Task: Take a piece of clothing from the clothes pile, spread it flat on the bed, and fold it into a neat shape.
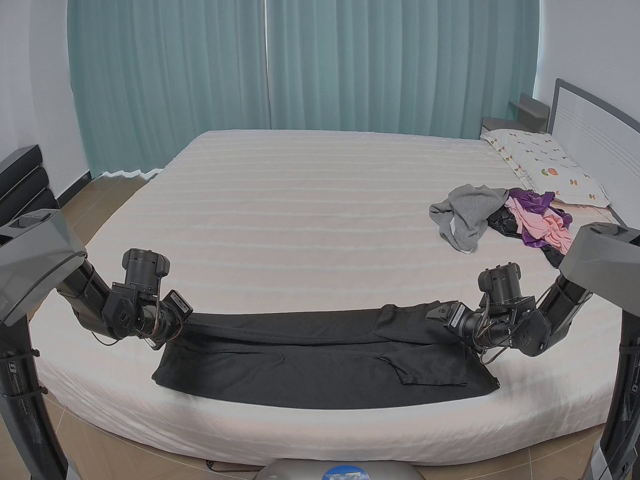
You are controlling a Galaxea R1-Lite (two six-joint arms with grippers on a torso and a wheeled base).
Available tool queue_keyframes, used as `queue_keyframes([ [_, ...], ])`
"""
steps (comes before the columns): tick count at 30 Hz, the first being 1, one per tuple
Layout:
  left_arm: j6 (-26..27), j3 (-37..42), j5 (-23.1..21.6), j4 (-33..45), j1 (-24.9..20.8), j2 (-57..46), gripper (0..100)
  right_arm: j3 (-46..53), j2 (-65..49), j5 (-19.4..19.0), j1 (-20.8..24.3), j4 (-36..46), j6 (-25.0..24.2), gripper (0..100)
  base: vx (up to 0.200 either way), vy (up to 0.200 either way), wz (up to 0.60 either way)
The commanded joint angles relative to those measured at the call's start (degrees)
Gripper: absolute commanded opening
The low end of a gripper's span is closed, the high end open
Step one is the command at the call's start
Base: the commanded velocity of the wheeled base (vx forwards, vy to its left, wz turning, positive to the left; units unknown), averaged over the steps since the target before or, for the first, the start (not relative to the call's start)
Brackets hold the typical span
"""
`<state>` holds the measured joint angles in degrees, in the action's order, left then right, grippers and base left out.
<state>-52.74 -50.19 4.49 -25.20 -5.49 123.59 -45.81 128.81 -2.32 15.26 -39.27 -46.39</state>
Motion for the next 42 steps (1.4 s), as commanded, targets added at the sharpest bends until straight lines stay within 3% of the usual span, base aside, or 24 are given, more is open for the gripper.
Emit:
queue_keyframes([
  [1, 0.00, -0.08, 0.00, 0.06, -0.14, -0.37, 0, -3.14, 2.33, 0.12, 0.21, 2.26, 1.47, 100, 0.000, 0.000, 0.00],
  [16, 0.00, -0.08, 0.00, 0.06, -0.23, -0.28, 0, -5.34, 5.58, 0.91, -0.67, 2.62, 2.70, 100, 0.000, 0.000, 0.00],
  [17, 0.00, -0.08, 0.00, 0.06, -0.23, -0.28, 0, -5.43, 5.84, 1.00, -0.67, 2.53, 2.70, 0, 0.000, 0.000, 0.00],
  [35, -0.09, -3.34, -0.09, 0.41, 0.30, -0.10, 0, -8.06, 3.29, 1.79, -3.22, 2.35, 1.74, 0, 0.000, 0.000, 0.00],
  [42, -0.70, -12.74, -1.06, 0.50, 2.23, 2.36, 0, -16.24, 4.44, 1.88, -3.75, 2.35, -3.27, 0, 0.000, 0.000, 0.00],
])
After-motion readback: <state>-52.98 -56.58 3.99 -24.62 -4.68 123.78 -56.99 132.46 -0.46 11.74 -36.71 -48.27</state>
